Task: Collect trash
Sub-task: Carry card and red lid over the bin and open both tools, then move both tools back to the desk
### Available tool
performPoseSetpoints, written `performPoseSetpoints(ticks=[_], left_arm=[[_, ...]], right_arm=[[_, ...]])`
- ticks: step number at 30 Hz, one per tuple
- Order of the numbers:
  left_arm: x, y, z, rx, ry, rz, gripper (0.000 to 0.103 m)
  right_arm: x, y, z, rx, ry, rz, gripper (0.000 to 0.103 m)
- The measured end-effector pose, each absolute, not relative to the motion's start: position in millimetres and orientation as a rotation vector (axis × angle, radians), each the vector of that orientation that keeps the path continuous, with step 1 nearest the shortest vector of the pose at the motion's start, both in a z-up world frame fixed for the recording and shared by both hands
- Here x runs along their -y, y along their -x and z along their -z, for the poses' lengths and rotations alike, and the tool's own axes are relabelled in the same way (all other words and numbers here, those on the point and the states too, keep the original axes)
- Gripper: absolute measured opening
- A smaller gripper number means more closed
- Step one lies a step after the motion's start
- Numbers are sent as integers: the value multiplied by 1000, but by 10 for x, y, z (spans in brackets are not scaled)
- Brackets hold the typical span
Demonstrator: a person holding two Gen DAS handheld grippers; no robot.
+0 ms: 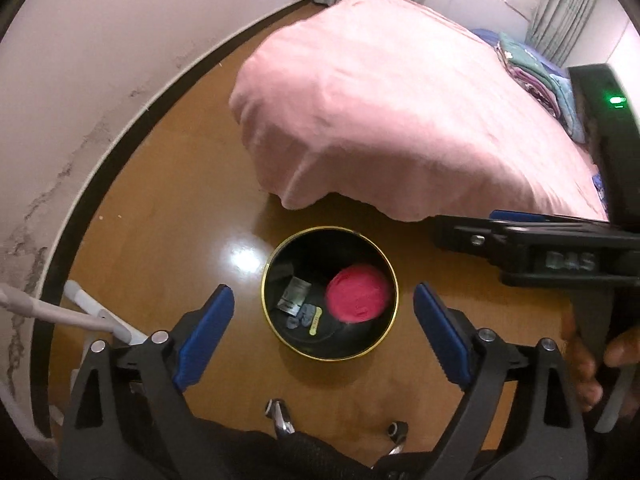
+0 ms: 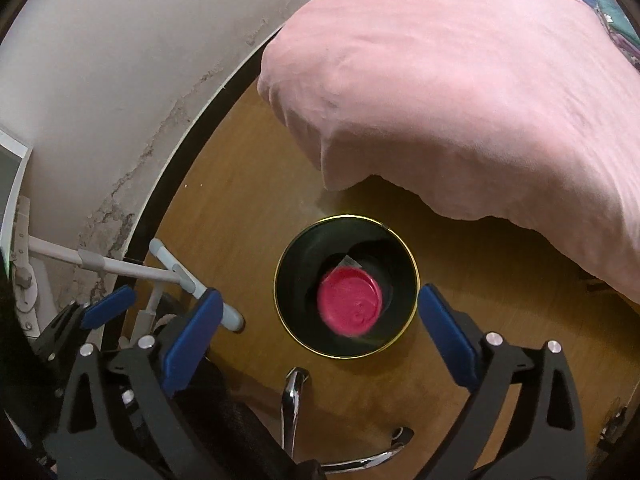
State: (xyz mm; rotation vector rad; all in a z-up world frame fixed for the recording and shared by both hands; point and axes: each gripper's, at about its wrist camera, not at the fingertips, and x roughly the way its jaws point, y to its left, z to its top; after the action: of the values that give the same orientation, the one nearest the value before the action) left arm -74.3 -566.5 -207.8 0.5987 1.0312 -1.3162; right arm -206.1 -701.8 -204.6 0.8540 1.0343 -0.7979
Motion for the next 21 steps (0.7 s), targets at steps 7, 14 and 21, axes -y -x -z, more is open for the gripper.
performPoseSetpoints(ticks=[7, 14, 21], left_arm=[[5139, 718, 1384, -919, -564, 1314, 92], [4009, 175, 555, -834, -466, 1128, 92], [2336, -624, 125, -795, -351, 770, 93]], right_arm=[[6835, 1860, 1769, -996, -736, 785, 94], [6222, 1173, 1206, -932, -582, 589, 94], [4944, 14, 719, -928, -405, 167, 94]])
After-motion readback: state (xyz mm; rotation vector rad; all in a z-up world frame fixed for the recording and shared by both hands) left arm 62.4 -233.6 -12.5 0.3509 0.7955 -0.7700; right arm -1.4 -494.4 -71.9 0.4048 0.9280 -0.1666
